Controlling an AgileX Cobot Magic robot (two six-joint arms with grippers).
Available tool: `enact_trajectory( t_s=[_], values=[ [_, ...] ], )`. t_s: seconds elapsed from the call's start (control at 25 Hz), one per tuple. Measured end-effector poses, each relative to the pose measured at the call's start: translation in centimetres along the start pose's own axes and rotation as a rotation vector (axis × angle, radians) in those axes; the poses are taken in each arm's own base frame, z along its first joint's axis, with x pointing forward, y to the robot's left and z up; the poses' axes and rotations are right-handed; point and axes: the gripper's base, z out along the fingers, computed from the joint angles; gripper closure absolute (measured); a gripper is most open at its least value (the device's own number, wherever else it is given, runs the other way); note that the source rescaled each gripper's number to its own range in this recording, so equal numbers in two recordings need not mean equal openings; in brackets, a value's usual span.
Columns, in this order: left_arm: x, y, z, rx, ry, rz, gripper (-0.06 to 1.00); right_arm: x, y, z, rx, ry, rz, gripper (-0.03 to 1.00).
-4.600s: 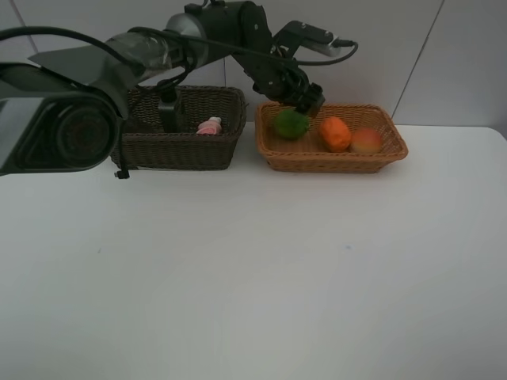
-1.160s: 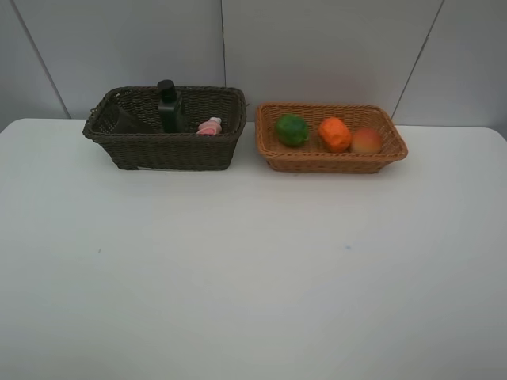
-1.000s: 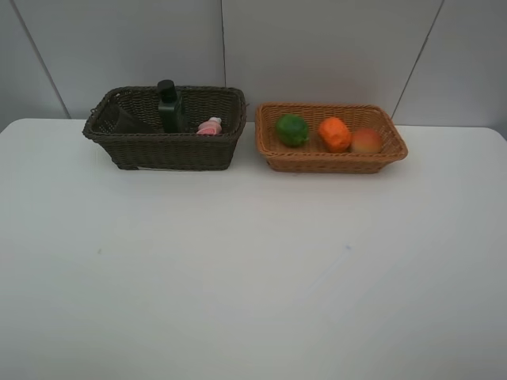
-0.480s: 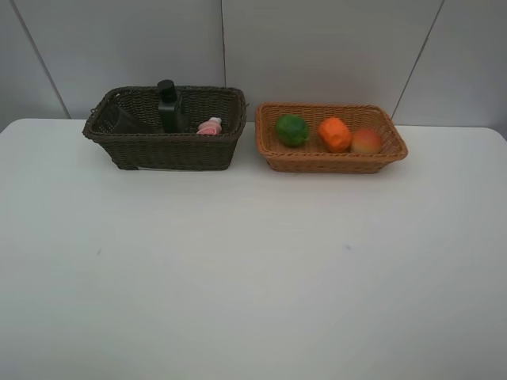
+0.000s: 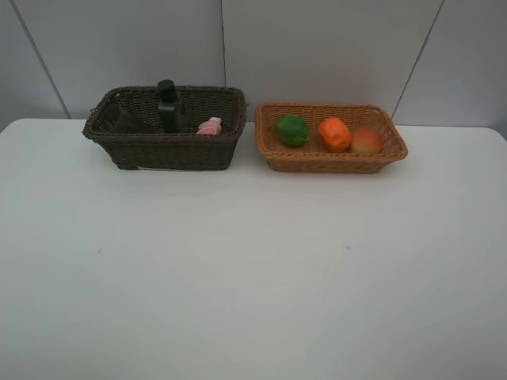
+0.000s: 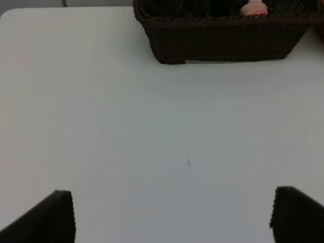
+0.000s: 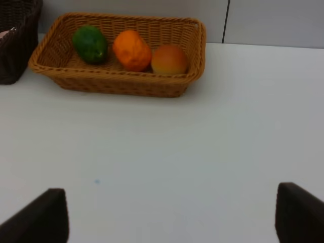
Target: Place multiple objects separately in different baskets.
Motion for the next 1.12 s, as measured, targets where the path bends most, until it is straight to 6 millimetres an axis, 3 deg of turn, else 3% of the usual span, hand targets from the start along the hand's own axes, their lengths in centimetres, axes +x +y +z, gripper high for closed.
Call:
enact_trajectory(
  t_s=[1.12],
  values=[
    [0.00,0.00,0.00,0.000,0.000,0.000,-0.06,0.00,0.00,0.00,0.000,0.000,0.000,0.30]
  ],
)
